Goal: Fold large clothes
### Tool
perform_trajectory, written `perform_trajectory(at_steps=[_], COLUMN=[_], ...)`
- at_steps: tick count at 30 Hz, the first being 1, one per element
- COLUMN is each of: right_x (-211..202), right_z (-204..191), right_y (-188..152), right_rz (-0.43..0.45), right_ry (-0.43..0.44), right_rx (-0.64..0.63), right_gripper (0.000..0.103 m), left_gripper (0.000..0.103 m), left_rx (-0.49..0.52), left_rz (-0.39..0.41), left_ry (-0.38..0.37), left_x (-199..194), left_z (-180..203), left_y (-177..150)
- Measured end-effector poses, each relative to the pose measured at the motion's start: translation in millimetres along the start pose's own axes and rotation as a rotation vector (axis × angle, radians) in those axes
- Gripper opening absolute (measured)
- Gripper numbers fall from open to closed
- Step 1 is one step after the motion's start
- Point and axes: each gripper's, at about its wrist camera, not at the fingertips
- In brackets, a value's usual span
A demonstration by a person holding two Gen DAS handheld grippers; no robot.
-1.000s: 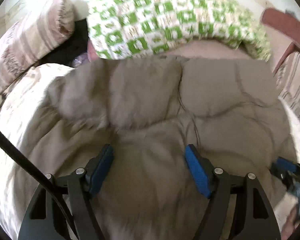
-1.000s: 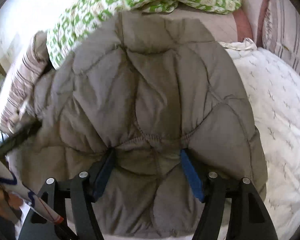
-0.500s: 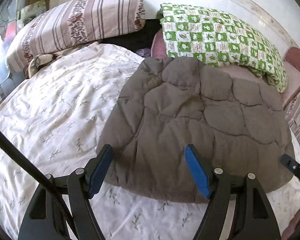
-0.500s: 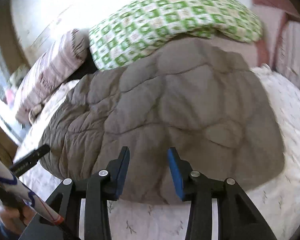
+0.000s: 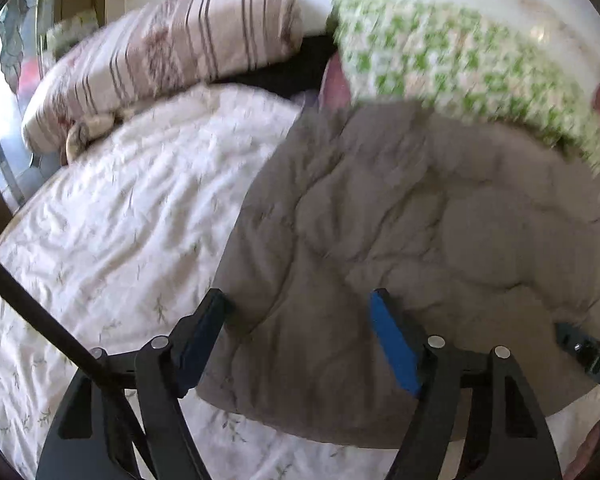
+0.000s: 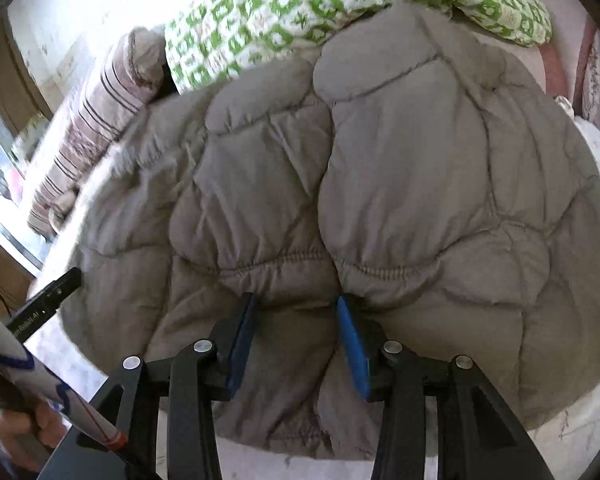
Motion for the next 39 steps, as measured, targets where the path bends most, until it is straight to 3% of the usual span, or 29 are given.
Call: perform_trajectory(at_steps=[2,4,7,10,13,18,20,24,29,32,36,39], right_x=[-19.3,-36.3,-49.6,-44.0,-25.1,-22.3,-35.8,-56.4,-33.3,-6.7,-6.9,-28.7], right_z=[5.1,16.9,52.4,93.1,112.4,104.3,97.9,77.4,65.8,68.8,66.6,65.2], right_y=[5.5,11.9,18.9,18.1,15.2,17.7,18.2,28.5,26.5,23.3,23.8,27.3], right_rz=[0.05,0.107,0.164,0.138,0.074,0.071,0.13,0.247,0.179,0.082,0.069,0.139], right_ry=[0.03,-0.015,-0.154,-0.243,-0.211,-0.259,-0.235,-0.178,-0.114,-0.103,-0.105,-0.081], right_rx=[0.025,0.05,0.126,0.228,0.283,0.259,0.277,0.189,0.159,0.158,0.153,0.173], right_gripper=[0.046,0.048,0.05,0.05,0.051,0.052,0.052,0.054,0.054,0.06,0.064,0.064], left_gripper=[0.074,0.074,0.074,0.074,0.075,0.075,0.075,0.075,0.075,0.075,0.075,0.075], left_rx=[0.016,0.038,0.061,0.087,0.089,0.096,0.08,0.04,-0.02,-0.007,0.011,-0.027], left_rz=[0.08,0.105,0.061,-0.006,-0.037,-0.027,-0.008,0.022,-0.004,-0.033,-0.036,-0.011], left_ry=[-0.014,-0.062,-0.112,-0.097,-0.09,-0.089,-0.1,-0.085,-0.062,-0.06,-0.055,-0.066], left_x=[-16.5,-20.5,-9.4,10.7,19.8,17.3,12.8,6.8,16.7,24.2,25.6,14.9], left_z=[5.1,12.1,21.4,25.3,26.7,27.7,25.3,16.6,1.5,1.9,4.7,-2.7], left_y=[2.9,4.8,1.6,-3.4,-6.9,-8.5,-4.2,1.2,3.3,1.3,-0.3,5.4])
Point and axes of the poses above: each gripper's, at about its wrist camera, not at the fingertips, and x roughly the way its jaws point, z to its right, y to its top, and after that the axes turned 1 degree about z, right-handed
